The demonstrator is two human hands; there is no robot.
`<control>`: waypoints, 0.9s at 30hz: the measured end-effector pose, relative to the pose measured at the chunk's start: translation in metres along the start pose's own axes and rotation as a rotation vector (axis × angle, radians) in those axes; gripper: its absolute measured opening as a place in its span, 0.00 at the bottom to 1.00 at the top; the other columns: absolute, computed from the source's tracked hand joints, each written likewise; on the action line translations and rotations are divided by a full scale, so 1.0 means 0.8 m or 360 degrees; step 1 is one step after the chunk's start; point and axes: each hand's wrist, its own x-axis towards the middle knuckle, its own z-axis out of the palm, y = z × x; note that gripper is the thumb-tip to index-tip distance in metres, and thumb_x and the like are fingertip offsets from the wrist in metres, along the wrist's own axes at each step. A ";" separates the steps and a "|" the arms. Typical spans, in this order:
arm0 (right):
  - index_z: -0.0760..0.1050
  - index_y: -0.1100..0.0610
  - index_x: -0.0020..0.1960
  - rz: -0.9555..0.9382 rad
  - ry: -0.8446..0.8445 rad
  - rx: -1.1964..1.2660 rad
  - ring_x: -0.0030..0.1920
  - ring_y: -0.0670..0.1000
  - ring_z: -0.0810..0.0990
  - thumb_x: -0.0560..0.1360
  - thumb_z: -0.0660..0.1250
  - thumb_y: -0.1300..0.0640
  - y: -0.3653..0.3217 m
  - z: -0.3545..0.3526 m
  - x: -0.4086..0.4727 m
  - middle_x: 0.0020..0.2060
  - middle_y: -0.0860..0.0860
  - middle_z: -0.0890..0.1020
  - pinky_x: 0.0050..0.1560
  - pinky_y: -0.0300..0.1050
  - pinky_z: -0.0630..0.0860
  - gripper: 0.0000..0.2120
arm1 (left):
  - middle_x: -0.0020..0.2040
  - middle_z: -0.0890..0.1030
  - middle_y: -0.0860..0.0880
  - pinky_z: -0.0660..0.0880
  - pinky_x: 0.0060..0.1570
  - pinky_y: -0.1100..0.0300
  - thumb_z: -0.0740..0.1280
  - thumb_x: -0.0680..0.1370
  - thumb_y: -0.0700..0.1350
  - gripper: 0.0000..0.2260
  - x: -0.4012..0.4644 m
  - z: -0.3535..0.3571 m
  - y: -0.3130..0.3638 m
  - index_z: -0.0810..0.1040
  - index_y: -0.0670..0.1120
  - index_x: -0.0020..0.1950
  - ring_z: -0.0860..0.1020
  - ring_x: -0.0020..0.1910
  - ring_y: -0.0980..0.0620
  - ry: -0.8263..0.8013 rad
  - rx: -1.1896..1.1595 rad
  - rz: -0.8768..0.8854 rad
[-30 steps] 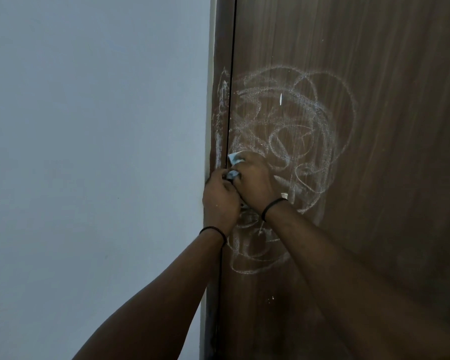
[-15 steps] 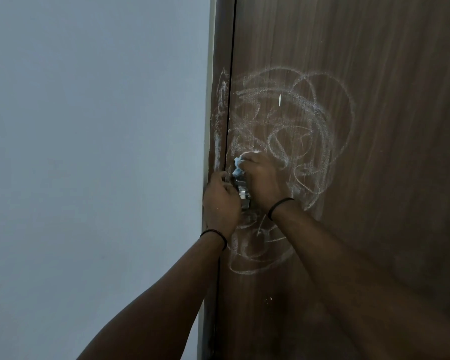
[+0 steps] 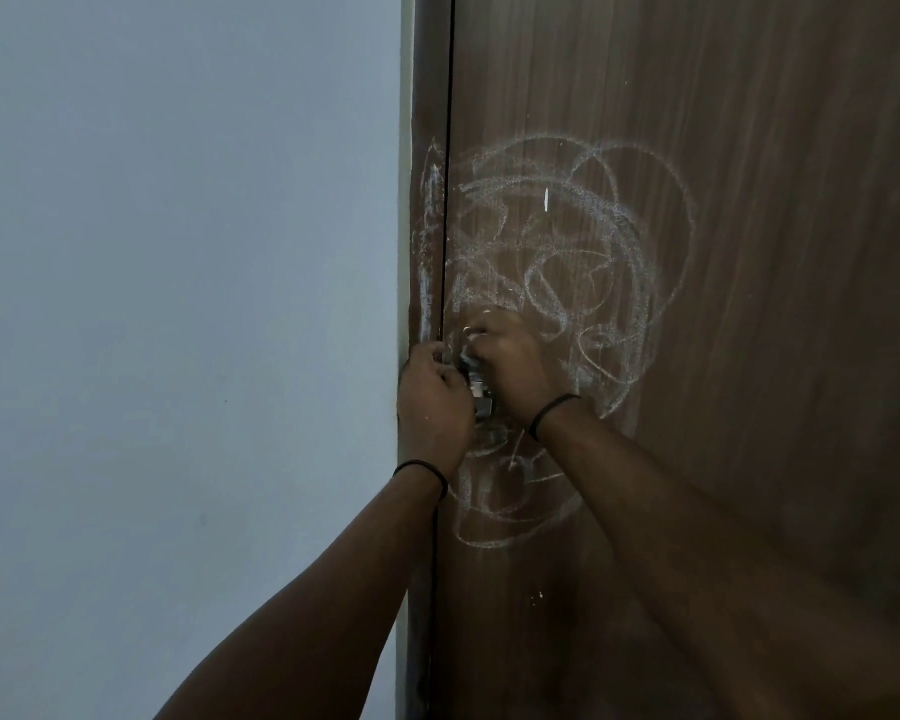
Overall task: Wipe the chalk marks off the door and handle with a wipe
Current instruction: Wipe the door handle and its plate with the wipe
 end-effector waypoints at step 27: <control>0.81 0.57 0.37 0.0610 0.0100 0.0447 0.38 0.47 0.79 0.71 0.68 0.65 0.009 0.011 -0.002 0.38 0.50 0.81 0.37 0.44 0.78 0.07 | 0.41 0.72 0.62 0.67 0.36 0.75 0.57 0.79 0.39 0.11 0.005 0.005 -0.010 0.73 0.54 0.51 0.74 0.43 0.67 0.0026 0.0009 0.0059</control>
